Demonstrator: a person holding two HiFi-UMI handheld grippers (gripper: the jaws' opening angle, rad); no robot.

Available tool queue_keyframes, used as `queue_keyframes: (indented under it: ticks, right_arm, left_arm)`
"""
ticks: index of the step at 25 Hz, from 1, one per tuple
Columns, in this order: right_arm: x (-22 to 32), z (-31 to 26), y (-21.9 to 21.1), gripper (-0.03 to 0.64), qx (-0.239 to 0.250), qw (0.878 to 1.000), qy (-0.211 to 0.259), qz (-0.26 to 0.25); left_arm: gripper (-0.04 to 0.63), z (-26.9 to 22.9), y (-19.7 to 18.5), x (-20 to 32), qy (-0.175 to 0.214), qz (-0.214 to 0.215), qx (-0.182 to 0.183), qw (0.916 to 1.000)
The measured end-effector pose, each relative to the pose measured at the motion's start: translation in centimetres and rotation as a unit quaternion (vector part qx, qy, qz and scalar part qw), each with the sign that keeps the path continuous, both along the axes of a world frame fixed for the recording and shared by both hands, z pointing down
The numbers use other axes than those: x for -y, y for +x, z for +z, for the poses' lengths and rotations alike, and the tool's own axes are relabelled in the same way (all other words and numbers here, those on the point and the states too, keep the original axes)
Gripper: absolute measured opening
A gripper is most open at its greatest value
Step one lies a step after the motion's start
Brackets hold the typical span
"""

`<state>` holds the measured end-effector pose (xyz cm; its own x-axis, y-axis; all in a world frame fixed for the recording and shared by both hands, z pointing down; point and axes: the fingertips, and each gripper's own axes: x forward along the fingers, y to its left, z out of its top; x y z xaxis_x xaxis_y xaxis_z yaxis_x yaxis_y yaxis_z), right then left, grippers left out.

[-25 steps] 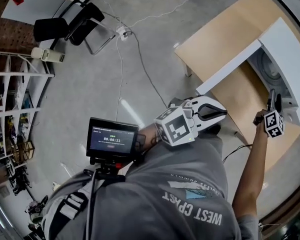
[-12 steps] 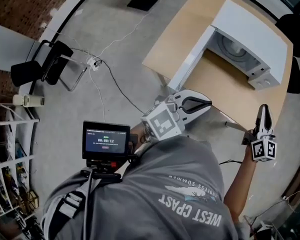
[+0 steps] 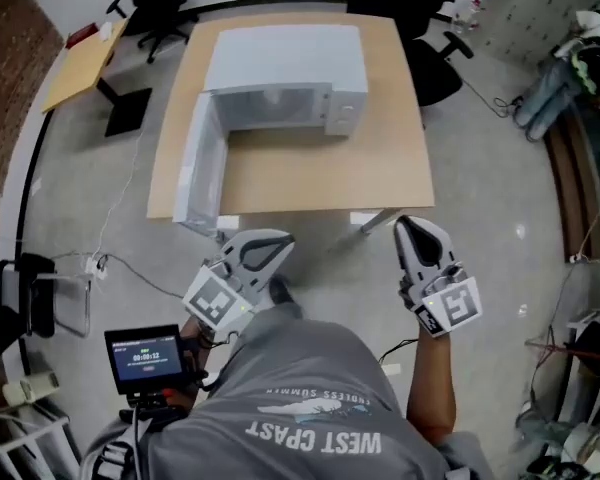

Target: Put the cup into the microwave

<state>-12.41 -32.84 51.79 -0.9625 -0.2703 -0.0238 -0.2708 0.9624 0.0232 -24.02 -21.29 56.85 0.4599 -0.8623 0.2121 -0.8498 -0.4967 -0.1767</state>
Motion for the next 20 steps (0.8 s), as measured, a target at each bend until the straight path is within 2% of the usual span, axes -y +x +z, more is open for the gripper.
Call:
queue_keyframes:
  ticks: [2,5,8,11,15,20]
  right_arm:
    - [-2.0,-0.4,3.0,0.028,-0.002,1.0,-0.005,-0.007]
    - [-3.7,-1.8,11.3,0.028,-0.017,0.999,0.019,0.029]
    - [-6.8,-3.3,19.2,0.028,-0.026,0.998,0.034,0.053]
    - [-10.6,-4.5,25.7,0.028,-0.023,0.997,0.033,0.07]
    - [-14.8,-5.7,31.1,0.028,-0.016,0.996,0.038,0.084]
    - [-18.6,-7.6,35.0,0.028,-0.01,0.994,0.05,0.093]
  left_arm:
    - [0.021,-0.4,3.0,-1.1,0.003,-0.007,-0.016,0.9998]
    - [0.021,-0.9,9.9,-0.5,0.016,0.008,-0.048,0.9987]
    - [0.021,-1.6,16.4,-2.2,0.019,0.024,-0.048,0.9984]
    - [0.021,-1.3,21.3,-5.9,0.01,0.02,-0.05,0.9985]
    - [0.021,-1.5,25.1,-9.8,0.011,0.016,-0.054,0.9983]
    - [0.021,-2.6,27.3,-14.2,0.014,0.005,-0.052,0.9986]
